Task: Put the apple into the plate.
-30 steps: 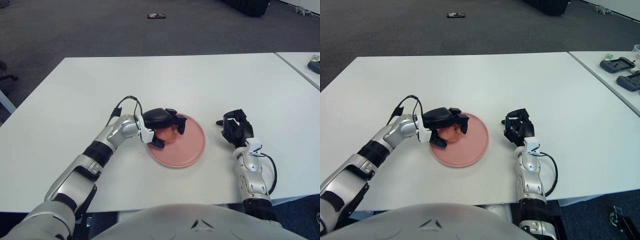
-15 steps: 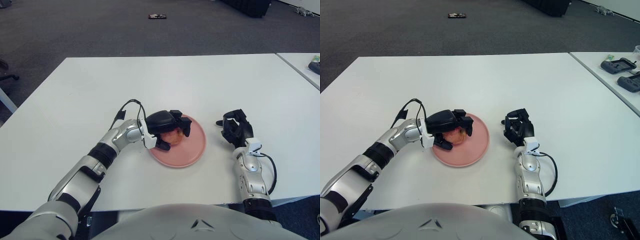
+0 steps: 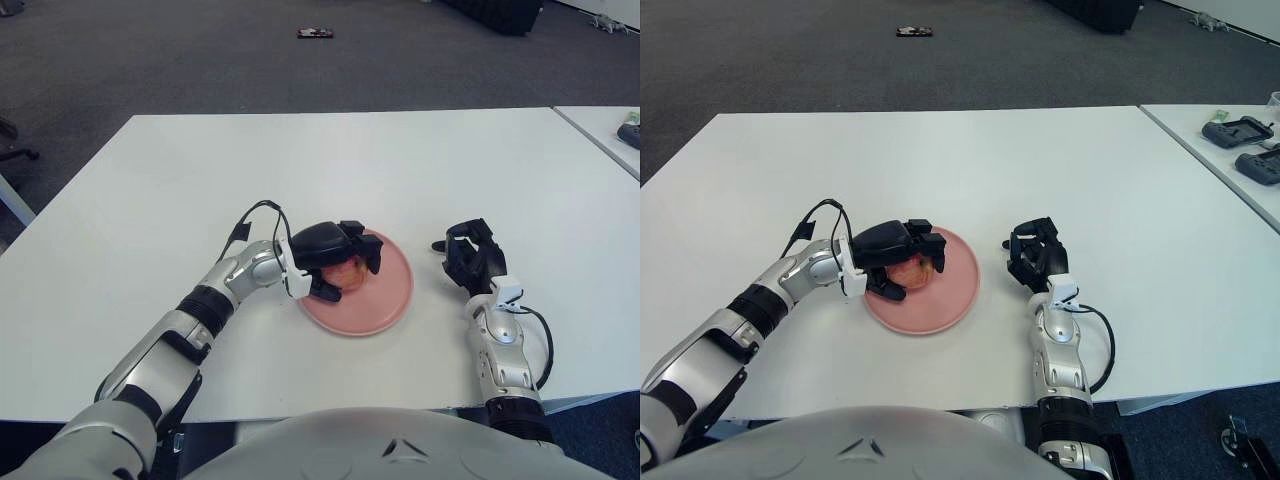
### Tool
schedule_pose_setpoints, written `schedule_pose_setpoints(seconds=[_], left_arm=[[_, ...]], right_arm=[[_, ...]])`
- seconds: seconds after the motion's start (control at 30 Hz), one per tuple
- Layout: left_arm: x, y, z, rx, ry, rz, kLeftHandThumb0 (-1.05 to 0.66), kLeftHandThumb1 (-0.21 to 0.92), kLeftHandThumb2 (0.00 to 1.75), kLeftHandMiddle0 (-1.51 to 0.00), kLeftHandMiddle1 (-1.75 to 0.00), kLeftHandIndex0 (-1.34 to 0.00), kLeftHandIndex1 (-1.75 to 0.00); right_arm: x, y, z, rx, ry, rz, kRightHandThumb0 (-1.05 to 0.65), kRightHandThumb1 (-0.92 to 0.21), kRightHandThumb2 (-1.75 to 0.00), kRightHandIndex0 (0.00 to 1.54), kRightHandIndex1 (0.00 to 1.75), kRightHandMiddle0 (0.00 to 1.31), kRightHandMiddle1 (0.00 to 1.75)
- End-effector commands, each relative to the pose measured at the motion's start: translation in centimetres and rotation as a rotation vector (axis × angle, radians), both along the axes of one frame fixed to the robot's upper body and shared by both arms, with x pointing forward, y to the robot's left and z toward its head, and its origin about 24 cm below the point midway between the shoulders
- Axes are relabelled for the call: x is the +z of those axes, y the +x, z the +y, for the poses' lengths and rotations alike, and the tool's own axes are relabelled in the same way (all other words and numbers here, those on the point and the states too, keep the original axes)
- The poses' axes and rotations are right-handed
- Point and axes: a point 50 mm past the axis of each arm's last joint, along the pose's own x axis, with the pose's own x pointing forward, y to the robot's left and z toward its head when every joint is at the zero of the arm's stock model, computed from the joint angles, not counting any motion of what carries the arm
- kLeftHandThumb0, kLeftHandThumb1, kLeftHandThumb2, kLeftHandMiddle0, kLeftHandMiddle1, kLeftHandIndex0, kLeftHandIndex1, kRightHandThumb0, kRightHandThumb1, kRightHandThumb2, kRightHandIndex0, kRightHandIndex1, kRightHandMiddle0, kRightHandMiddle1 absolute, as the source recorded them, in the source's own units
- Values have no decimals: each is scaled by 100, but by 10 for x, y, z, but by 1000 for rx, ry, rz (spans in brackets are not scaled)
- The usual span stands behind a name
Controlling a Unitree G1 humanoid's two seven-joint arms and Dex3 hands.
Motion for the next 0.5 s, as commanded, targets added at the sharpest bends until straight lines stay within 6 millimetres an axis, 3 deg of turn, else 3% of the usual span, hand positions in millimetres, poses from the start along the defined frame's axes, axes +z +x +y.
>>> schedule_pose_setpoints(seconds=[0.0,0.07,0.2,0.3,0.37,0.43,0.47], left_arm=[[-26,-14,1,5,82,69,-13,16,149,-84,-171,-56,-175],[-27,-14,1,15,72,68,-5,12,153,-79,-173,-57,-172],[-28,-14,1,41,48,68,-2,21,138,-70,-174,-57,-157],[-27,-14,1,41,42,61,-1,38,117,-57,-175,-49,-151],[-25,-14,0,39,39,57,-1,62,89,-36,-175,-35,-157],[-21,-14,-1,30,32,52,-1,75,74,-25,-175,-26,-162],[-19,-14,-1,19,24,50,-9,69,78,-20,-168,-21,-157]], right_arm=[[3,2,0,-4,6,-14,-36,-79,-71,49,124,27,175],[3,2,0,-5,4,-13,-36,-80,-70,49,123,26,175],[3,2,0,-5,3,-11,-36,-80,-70,49,123,26,175],[3,2,0,-5,8,-10,-36,-80,-70,49,123,26,175],[3,2,0,-5,9,-9,-36,-80,-70,49,123,26,175],[3,2,0,-4,10,-8,-36,-80,-70,49,123,26,175],[3,2,0,-3,9,-8,-36,-80,-70,49,123,26,175]])
